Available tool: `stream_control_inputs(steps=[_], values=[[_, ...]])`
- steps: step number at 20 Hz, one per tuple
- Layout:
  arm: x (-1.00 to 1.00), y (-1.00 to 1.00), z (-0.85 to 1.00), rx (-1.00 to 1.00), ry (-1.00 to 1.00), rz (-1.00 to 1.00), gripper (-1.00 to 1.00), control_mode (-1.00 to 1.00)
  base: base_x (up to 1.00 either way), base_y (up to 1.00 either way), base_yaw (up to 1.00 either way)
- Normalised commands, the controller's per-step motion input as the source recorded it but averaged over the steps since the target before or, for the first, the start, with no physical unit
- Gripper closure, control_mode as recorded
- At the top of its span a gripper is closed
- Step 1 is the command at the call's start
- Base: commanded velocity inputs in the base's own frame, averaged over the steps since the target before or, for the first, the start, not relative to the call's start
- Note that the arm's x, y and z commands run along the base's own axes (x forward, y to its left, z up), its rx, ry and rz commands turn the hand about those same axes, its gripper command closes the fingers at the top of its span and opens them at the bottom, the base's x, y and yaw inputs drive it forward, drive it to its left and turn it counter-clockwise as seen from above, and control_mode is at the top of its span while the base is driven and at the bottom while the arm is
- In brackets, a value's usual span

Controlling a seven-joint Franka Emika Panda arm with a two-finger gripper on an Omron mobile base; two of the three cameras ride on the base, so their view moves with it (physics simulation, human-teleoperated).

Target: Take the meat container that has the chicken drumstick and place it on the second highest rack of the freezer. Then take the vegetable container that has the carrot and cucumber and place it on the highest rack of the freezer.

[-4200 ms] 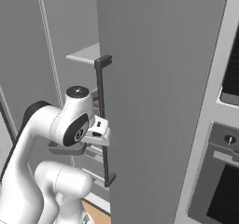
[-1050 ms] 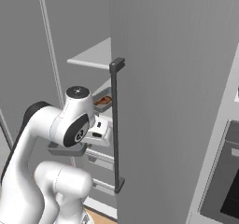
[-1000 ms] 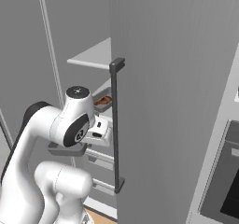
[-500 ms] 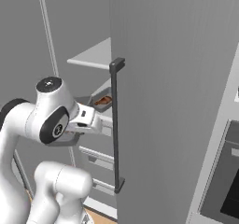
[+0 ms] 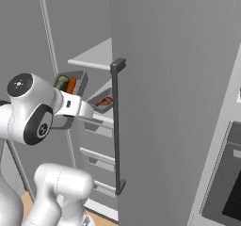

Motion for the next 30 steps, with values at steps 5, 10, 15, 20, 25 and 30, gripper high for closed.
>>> stream_control_inputs(steps=[5, 10, 15, 20, 25, 30], values=[[0.49, 0.05, 0.57, 0.07, -0.05, 0.00, 1.00, -1.00, 0.00, 0.00, 0.00], [0.82, 0.26, 0.43, 0.05, 0.00, 0.00, 1.00, -1.00, 0.00, 0.00, 0.00], [0.69, 0.16, 0.24, 0.04, -0.01, 0.00, 1.00, -1.00, 0.00, 0.00, 0.00], [0.67, -0.13, 0.00, 0.11, -0.10, -0.07, 1.00, -1.00, 0.00, 0.00, 0.00], [0.55, -0.19, 0.04, 0.15, -0.09, -0.10, 1.00, -1.00, 0.00, 0.00, 0.00], [0.55, 0.15, 0.25, 0.01, 0.00, -0.03, 1.00, -1.00, 0.00, 0.00, 0.00]])
